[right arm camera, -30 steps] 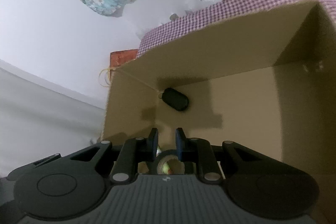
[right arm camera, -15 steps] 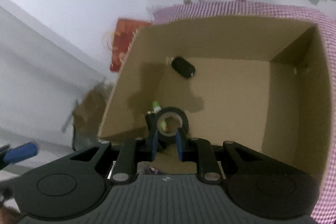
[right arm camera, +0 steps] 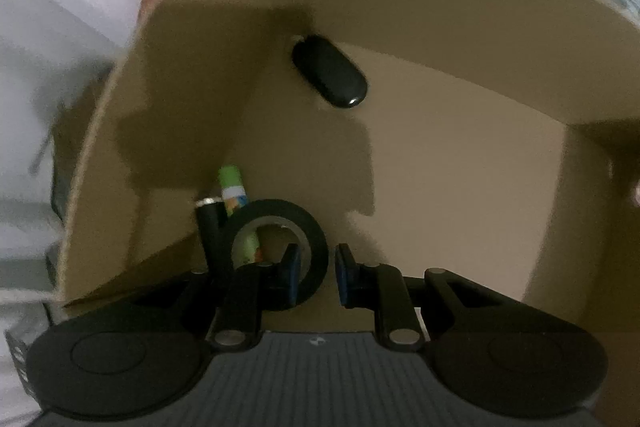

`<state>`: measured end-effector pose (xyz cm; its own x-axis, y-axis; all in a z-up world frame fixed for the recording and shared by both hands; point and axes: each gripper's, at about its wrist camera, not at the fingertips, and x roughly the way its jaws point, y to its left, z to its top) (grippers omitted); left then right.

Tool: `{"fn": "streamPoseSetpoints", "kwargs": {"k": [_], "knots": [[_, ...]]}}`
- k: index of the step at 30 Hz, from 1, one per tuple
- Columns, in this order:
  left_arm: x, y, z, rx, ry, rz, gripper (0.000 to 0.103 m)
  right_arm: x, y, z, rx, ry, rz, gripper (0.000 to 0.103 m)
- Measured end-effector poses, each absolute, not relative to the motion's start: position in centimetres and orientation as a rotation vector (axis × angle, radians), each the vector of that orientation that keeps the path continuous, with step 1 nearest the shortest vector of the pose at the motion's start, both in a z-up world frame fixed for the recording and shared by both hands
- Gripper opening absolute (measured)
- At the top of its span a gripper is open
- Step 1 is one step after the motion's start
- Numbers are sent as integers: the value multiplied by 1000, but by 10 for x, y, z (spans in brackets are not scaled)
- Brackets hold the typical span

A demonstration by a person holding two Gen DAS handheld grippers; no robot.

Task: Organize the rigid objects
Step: 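Carry the tape roll into the cardboard box and open the right tool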

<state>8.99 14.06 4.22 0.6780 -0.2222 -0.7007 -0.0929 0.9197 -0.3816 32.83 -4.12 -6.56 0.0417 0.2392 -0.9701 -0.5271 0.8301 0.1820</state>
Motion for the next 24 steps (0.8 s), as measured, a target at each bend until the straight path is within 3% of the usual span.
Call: {"fn": "streamPoseSetpoints", "kwargs": {"k": [5, 24], "knots": [[90, 146, 36, -430, 820, -93, 71, 333, -42, -68, -316, 1397, 562, 18], [87, 149, 32, -443, 835, -77, 71, 372, -50, -64, -76, 1377, 463, 19]]}}
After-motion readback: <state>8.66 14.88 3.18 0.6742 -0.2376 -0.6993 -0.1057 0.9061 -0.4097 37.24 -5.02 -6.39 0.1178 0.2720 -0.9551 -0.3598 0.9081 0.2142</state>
